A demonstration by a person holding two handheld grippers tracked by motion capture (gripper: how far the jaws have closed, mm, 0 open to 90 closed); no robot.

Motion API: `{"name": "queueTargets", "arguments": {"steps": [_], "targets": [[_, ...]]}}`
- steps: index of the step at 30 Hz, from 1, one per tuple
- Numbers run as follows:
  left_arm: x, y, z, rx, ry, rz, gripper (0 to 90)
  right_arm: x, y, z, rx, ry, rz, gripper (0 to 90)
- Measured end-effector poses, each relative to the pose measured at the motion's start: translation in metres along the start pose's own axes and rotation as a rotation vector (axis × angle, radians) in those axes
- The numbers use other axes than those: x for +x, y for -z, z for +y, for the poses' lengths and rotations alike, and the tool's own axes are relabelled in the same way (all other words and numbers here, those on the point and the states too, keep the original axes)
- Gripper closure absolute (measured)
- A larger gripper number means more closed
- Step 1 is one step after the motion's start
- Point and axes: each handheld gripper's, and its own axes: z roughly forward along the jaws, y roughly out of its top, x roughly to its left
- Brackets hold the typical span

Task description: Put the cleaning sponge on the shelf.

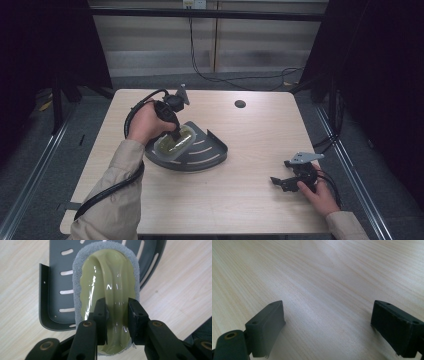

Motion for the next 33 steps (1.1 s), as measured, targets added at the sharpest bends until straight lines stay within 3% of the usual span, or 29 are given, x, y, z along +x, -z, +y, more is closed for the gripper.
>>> {"name": "queueTargets", "arguments": {"steps": [15, 33], "targets": [[0.011, -0.005, 0.009, -0.009, 0.03, 0.004, 71.2, 0.0, 0.0, 0.0, 0.0, 0.001, 0.001, 11.0], [0.022, -0.018, 0.017, -0.006, 0.024, 0.01, 71.2, 0.0, 0.0, 0.0, -0.001, 0.001, 0.001, 10.9]]}}
